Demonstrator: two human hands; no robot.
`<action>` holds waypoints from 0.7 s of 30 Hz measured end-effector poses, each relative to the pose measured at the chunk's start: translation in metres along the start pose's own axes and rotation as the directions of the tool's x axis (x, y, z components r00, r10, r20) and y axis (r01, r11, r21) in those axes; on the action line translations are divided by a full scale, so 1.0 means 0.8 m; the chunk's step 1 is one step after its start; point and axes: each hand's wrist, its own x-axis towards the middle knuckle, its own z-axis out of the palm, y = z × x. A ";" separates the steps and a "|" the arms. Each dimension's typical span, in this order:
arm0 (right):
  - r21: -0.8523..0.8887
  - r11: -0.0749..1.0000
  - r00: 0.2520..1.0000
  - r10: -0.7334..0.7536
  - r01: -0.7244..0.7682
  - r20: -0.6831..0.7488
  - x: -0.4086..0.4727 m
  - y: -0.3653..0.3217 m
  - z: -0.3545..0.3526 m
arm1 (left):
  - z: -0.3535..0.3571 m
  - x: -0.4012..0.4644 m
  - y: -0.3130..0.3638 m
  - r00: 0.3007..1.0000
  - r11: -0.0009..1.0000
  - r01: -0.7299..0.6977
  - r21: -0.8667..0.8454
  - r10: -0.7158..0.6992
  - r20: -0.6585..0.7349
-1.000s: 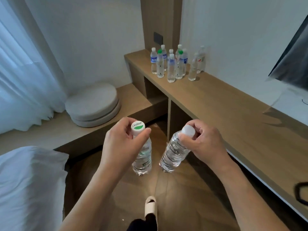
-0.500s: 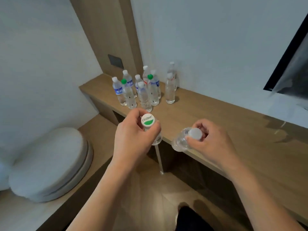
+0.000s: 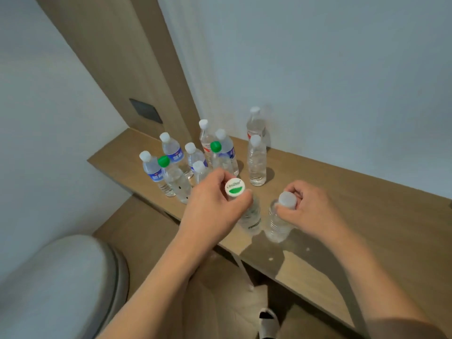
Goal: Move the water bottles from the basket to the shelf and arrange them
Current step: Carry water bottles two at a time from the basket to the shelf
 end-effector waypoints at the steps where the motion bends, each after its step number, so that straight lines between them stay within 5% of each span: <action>1: -0.014 1.000 1.000 -0.003 0.003 0.018 0.017 0.000 0.005 | 0.002 0.014 -0.003 1.000 1.000 -0.001 0.007 0.001 0.001; 7: -0.012 1.000 0.999 0.015 -0.015 -0.035 0.092 0.016 0.019 | 0.041 0.103 -0.037 0.999 0.989 -0.007 0.151 0.000 0.053; 13: -0.004 0.998 0.998 0.057 -0.057 -0.032 0.122 0.033 0.042 | 0.089 0.141 -0.091 0.953 0.951 0.006 0.308 -0.099 0.286; 21: 0.071 0.996 0.996 0.061 -0.057 -0.060 0.129 0.047 0.057 | 0.105 0.168 -0.106 0.927 0.921 -0.166 0.352 0.024 0.375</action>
